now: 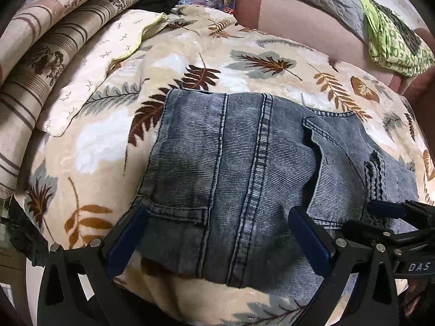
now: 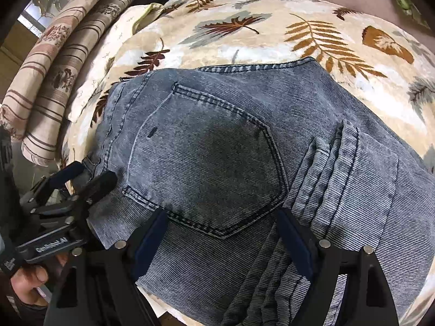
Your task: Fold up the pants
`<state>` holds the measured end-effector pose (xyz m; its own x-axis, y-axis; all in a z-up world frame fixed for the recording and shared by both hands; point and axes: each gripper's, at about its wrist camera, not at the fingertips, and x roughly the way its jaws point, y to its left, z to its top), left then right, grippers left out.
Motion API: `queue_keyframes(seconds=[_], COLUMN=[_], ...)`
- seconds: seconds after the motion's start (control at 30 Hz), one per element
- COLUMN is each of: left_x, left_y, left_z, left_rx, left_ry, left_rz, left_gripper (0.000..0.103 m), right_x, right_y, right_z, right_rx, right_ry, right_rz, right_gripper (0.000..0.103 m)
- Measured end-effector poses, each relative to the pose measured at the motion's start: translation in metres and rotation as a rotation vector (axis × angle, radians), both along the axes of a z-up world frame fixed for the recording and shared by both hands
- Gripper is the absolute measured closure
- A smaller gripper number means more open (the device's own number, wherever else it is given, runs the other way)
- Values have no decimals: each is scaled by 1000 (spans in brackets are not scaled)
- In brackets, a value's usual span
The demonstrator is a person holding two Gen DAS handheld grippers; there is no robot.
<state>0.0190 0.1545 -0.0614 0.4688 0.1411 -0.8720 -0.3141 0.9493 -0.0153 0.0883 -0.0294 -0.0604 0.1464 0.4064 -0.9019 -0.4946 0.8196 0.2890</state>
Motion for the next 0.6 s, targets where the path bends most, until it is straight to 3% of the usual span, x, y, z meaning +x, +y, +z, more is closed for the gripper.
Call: queue_keyframes(seconds=[0.07,0.17,0.23,0.33,0.4,0.47,0.53,0.6], left_x=[-6,-28,-48,-56,-50,-46,-41,-39], left_y=[1,10,20,25,27,30,33,35], left_z=[4,14,12,-2,-15,-21,-29,-30], left_rx=[-17,-136,-319,-466,-544,-586,-620,-622], left_ry=[-15,-88,-144,-138,-106,-117,-98,-103], left_rz=[8,78,147,208,216,226,245,245], left_gripper=[0,0,0,0,0,0,0,0], right_x=[0,5,10,16,25,37,50,50], right_y=[-1,-7,-15,-23,-20,-12,-6,-14], right_z=[0,1,6,32,39,27,-8,-6], right_rx=[5,44,83,160,196,207,143,213], right_ry=[-1,30,58,-4,5,53,152,129], right_rz=[1,-19,-56,-104,-114,-108,-118,-146], right_gripper=[18,18,18,18,18,18,17,15])
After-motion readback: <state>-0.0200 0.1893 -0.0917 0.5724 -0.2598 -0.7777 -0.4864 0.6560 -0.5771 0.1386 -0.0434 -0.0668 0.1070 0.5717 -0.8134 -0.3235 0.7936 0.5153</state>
